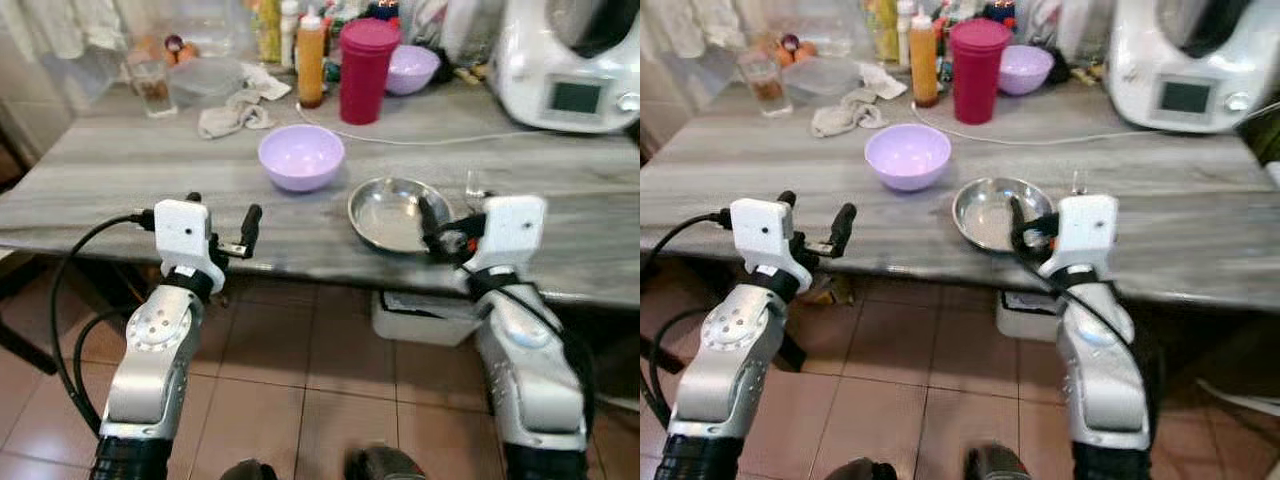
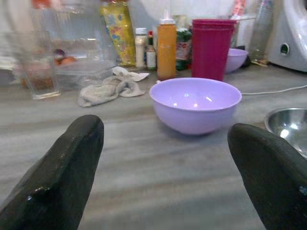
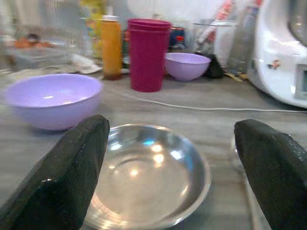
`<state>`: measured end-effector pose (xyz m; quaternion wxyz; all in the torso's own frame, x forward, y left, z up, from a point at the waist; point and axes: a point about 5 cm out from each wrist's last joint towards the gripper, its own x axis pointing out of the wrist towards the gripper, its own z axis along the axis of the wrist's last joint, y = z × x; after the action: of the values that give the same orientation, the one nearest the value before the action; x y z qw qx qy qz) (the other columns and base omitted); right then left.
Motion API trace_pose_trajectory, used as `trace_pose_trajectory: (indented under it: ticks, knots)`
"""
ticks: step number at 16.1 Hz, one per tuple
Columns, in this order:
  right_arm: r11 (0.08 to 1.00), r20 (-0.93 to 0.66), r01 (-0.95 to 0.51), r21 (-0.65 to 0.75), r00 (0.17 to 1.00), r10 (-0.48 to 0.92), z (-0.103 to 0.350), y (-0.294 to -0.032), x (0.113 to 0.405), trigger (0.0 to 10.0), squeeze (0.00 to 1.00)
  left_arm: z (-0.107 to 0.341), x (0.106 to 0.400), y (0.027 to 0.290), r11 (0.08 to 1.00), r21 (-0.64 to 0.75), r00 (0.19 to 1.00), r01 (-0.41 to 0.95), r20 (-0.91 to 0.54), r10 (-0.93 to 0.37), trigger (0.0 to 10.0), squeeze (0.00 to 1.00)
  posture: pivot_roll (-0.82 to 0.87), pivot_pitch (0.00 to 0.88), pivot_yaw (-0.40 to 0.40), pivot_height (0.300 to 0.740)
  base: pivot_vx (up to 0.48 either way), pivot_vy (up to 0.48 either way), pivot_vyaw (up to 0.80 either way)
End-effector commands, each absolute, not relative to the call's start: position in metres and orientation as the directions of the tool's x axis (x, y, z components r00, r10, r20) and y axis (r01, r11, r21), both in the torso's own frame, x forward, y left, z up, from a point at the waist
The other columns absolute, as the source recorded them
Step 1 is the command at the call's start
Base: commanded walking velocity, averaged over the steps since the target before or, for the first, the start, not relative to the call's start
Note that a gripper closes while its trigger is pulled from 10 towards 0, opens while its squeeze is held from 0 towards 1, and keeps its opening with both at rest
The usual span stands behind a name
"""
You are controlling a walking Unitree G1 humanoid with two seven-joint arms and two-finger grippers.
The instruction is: Setting the table
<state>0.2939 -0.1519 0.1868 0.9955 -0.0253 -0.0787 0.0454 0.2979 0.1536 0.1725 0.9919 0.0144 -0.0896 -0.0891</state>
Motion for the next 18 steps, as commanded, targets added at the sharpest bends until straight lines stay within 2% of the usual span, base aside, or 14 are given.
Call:
trace_pose_trajectory:
  ticks: [1, 6, 8, 11, 18]
  knots:
    - [0.995, 0.148, -0.092, -0.048, 0.984, 0.099, 0.189, -0.151, 0.294, 10.0, 0.00, 0.173, 0.297, 0.155, 0.984, 0.054, 0.970, 0.167, 0.169, -0.174, 10.0, 0.00, -0.21, 0.161, 0.029, 0.740, -0.247, 0.000, 0.00]
    - [0.992, 0.167, -0.086, -0.098, 0.981, 0.101, 0.188, -0.148, 0.292, 10.0, 0.00, 0.168, 0.294, 0.156, 0.984, 0.054, 0.973, 0.167, 0.153, -0.174, 10.0, 0.00, -0.21, 0.165, 0.025, 0.740, -0.249, 0.000, 0.00]
    - [0.996, 0.125, -0.086, -0.034, 0.988, 0.090, 0.182, -0.149, 0.291, 10.0, 0.00, 0.165, 0.293, 0.155, 0.985, 0.047, 0.975, 0.167, 0.142, -0.172, 10.0, 0.00, -0.20, 0.162, 0.022, 0.740, -0.247, 0.000, 0.00]
    - [0.997, 0.095, -0.072, -0.027, 0.993, 0.074, 0.177, -0.156, 0.291, 10.0, 0.00, 0.164, 0.293, 0.155, 0.985, 0.047, 0.975, 0.164, 0.141, -0.169, 10.0, 0.00, -0.20, 0.162, 0.022, 0.740, -0.251, 0.000, 0.00]
    - [0.997, 0.108, -0.062, -0.041, 0.992, 0.066, 0.180, -0.157, 0.294, 10.0, 0.00, 0.168, 0.294, 0.151, 0.983, 0.030, 0.966, 0.183, 0.181, -0.185, 10.0, 0.00, -0.20, 0.152, 0.029, 0.740, 0.000, 0.000, 0.00]
